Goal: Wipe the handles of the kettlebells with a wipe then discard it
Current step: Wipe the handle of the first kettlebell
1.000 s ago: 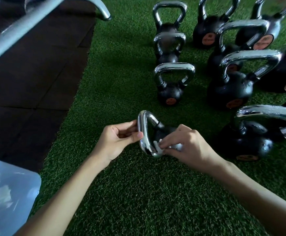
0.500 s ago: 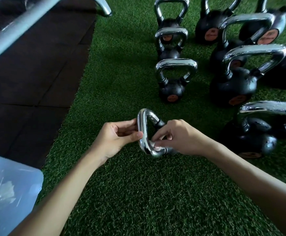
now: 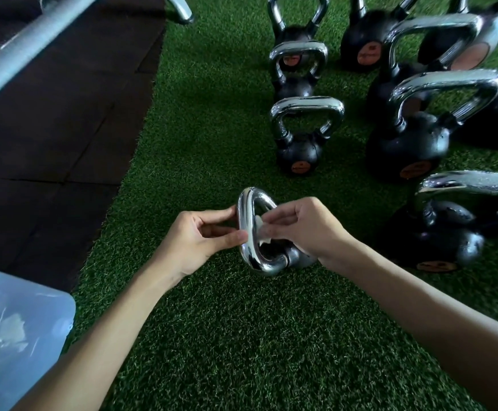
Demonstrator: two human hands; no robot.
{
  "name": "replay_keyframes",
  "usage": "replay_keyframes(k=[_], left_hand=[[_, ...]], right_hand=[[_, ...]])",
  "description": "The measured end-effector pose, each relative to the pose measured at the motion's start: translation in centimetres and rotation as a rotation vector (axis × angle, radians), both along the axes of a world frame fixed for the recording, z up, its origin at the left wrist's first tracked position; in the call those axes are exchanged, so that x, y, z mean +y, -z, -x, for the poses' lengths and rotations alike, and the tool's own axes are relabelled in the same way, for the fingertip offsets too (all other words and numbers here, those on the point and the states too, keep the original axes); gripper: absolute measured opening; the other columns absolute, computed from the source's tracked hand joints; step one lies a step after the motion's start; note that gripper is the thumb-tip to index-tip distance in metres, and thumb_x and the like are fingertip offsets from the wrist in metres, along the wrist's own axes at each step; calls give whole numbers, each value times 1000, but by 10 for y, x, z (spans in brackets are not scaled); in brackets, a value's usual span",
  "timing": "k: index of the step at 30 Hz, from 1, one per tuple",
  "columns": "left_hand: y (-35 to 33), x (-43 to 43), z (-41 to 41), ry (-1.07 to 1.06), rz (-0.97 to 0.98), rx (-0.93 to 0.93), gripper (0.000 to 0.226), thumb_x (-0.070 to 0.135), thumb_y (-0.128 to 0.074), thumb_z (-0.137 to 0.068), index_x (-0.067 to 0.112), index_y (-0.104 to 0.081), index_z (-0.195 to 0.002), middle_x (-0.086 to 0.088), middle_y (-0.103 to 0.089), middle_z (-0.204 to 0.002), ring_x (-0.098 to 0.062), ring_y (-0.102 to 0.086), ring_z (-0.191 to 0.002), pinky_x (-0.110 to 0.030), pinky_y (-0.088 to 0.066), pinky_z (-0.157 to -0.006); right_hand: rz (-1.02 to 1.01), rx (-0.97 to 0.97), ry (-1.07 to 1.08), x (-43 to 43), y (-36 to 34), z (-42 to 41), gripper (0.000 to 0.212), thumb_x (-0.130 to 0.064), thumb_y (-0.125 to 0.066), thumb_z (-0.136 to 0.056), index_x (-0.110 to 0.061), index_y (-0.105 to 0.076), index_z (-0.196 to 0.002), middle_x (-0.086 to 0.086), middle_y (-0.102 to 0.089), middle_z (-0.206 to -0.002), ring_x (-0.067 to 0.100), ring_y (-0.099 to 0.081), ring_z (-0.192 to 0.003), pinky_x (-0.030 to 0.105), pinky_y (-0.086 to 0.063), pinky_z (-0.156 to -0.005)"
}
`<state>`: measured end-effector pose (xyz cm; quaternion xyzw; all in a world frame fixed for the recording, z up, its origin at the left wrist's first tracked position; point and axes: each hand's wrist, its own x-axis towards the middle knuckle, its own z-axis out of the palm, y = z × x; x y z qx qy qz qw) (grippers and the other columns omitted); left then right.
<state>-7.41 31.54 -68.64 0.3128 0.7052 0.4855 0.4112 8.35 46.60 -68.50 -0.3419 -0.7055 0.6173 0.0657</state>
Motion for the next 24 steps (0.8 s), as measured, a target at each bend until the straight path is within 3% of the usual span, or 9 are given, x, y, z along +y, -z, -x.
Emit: replay_keyframes(k=[2, 6, 11, 13, 18, 21, 24], left_hand=[[0, -1, 2, 0, 7, -7, 55, 18, -85, -68, 25, -70, -120, 8, -76, -112, -9, -72, -105, -22, -55, -94], [-2, 0, 3, -6, 33, -6, 58, 22, -86, -65, 26, -70, -121, 7, -77, -111, -7, -71, -107, -23, -52, -97], [-3, 4, -2, -13, 28, 2, 61, 20, -85, -66, 20, -69, -125, 11, -77, -109, -2, -70, -106, -11, -52, -89], [-2, 4, -2, -17, 28, 8, 61, 20, -85, -65, 19, -69, -124, 9, -77, -109, -4, -71, -105, -13, -52, -92], [1, 2, 1, -17, 58, 10, 69, 25, -88, -62, 17, -69, -128, 3, -76, -115, -11, -71, -110, -37, -48, -108], [-2, 4, -3, -16, 58, 7, 68, 21, -87, -65, 15, -67, -129, 4, -76, -116, -10, -71, -109, -37, -49, -108], [-4, 9, -7, -4, 56, 26, 64, 20, -87, -65, 19, -68, -127, 3, -78, -109, -10, -72, -106, -35, -50, -106]], right_hand=[[-26, 32, 62, 0, -1, 3, 23, -15, -88, -72, -18, -79, -93, -7, -79, -82, 7, -75, -80, 25, -59, -80], [-74, -35, -45, -10, 3, -6, 18, -16, -88, -72, -19, -79, -87, -6, -78, -78, 7, -75, -74, 25, -60, -75], [-372, 93, 140, -12, 20, 3, 13, -17, -85, -79, -24, -80, -89, -15, -76, -81, -7, -70, -75, 10, -52, -68], [-497, 137, 200, -8, 22, 10, 14, -19, -83, -81, -27, -79, -92, -19, -74, -84, -7, -68, -79, 9, -51, -72], [-815, 90, 145, 2, 31, 19, 13, -24, -80, -80, -28, -80, -93, -11, -77, -87, 9, -64, -77, 33, -54, -74], [-961, 64, 134, 3, 41, 21, 12, -18, -79, -77, -22, -77, -88, -7, -75, -80, 18, -59, -72, 39, -51, -74], [-960, 80, 154, 5, 44, 23, 13, -11, -76, -75, -17, -75, -86, -4, -73, -77, 20, -58, -71, 39, -51, -66]])
